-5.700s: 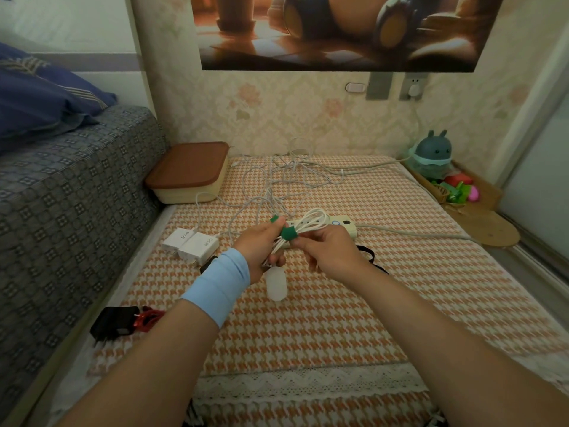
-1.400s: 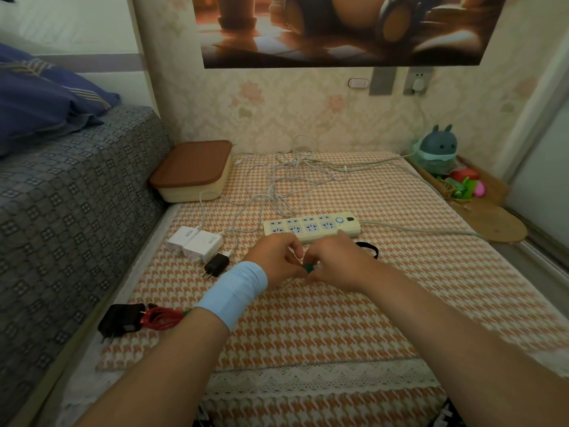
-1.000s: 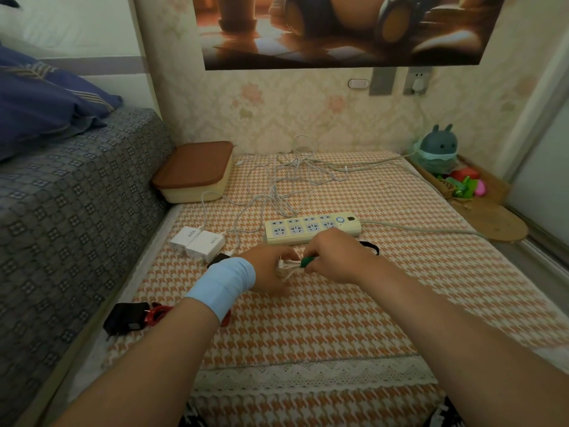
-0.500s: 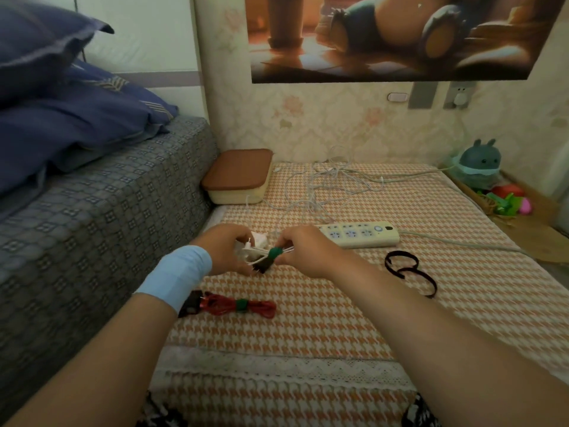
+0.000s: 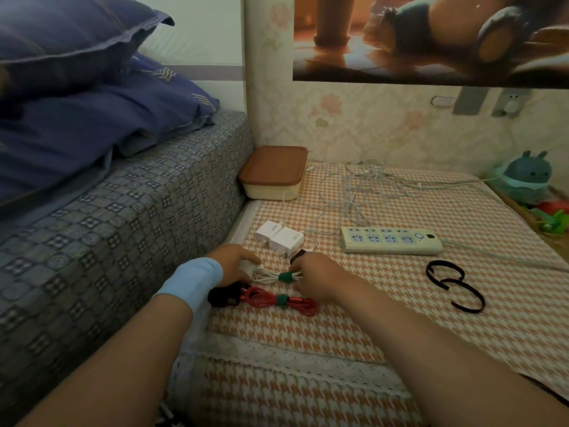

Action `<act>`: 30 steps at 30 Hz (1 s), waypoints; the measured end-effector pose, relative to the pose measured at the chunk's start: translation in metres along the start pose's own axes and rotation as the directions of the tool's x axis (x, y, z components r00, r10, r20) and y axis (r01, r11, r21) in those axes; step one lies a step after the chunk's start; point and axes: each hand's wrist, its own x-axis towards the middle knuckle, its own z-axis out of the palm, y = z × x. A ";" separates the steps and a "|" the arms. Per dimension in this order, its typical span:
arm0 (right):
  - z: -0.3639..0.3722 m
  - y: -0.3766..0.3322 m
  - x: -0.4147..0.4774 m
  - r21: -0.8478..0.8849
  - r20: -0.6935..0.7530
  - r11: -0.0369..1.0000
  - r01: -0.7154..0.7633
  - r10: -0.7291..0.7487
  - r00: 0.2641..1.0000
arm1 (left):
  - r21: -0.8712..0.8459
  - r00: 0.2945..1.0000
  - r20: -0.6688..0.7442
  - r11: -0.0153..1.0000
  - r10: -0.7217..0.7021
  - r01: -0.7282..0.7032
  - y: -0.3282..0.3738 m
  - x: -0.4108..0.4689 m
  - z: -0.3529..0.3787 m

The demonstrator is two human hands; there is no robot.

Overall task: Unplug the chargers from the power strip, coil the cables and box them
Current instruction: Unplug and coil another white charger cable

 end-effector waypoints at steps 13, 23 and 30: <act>-0.024 0.007 -0.003 0.208 -0.195 0.978 -0.035 0.076 0.978 | -0.276 0.968 -0.249 0.956 0.033 -0.104 0.016 0.008 -0.004; -0.013 0.043 0.027 0.047 -0.058 0.994 0.100 -0.097 0.994 | 0.087 0.975 -0.167 0.988 0.143 -0.130 0.056 0.070 0.014; -0.024 0.058 0.027 0.074 0.044 0.997 -0.007 0.004 0.999 | 0.209 0.974 -0.223 0.978 0.026 0.022 0.067 0.085 0.014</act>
